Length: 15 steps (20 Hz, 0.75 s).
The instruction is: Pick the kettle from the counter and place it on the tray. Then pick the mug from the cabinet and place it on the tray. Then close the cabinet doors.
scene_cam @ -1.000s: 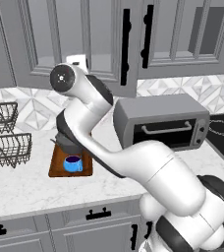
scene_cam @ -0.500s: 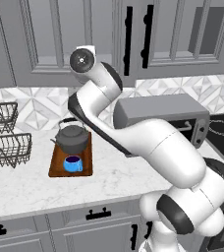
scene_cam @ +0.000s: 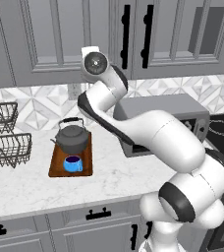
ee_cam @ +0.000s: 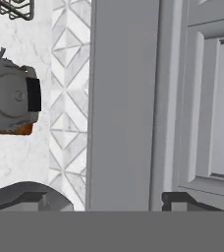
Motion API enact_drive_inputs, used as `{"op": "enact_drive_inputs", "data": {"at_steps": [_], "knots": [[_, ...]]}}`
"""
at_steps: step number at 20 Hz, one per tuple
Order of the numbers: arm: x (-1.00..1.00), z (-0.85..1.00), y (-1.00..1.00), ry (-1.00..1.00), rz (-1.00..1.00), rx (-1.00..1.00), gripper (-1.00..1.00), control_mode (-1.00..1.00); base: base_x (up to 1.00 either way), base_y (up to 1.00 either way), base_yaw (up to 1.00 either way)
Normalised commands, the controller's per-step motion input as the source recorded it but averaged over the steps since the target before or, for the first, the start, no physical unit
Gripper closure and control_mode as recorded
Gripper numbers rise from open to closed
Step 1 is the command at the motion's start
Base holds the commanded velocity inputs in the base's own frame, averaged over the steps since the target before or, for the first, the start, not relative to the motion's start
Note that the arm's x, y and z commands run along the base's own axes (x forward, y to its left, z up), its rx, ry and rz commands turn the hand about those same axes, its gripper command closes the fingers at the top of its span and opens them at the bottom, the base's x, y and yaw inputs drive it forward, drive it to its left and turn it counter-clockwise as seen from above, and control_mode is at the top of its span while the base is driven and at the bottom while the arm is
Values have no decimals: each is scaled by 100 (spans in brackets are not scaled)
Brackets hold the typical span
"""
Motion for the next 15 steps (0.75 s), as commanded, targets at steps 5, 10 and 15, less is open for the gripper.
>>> {"op": "enact_drive_inputs", "data": {"at_steps": [5,10,15], "knots": [[51,-10,-9,0,7,0,-100,-100,0,0,0],[4,-5,-1,-2,5,0,-100,-100,0,0,0],[13,-6,0,0,2,0,-100,-100,0,0,0]]}}
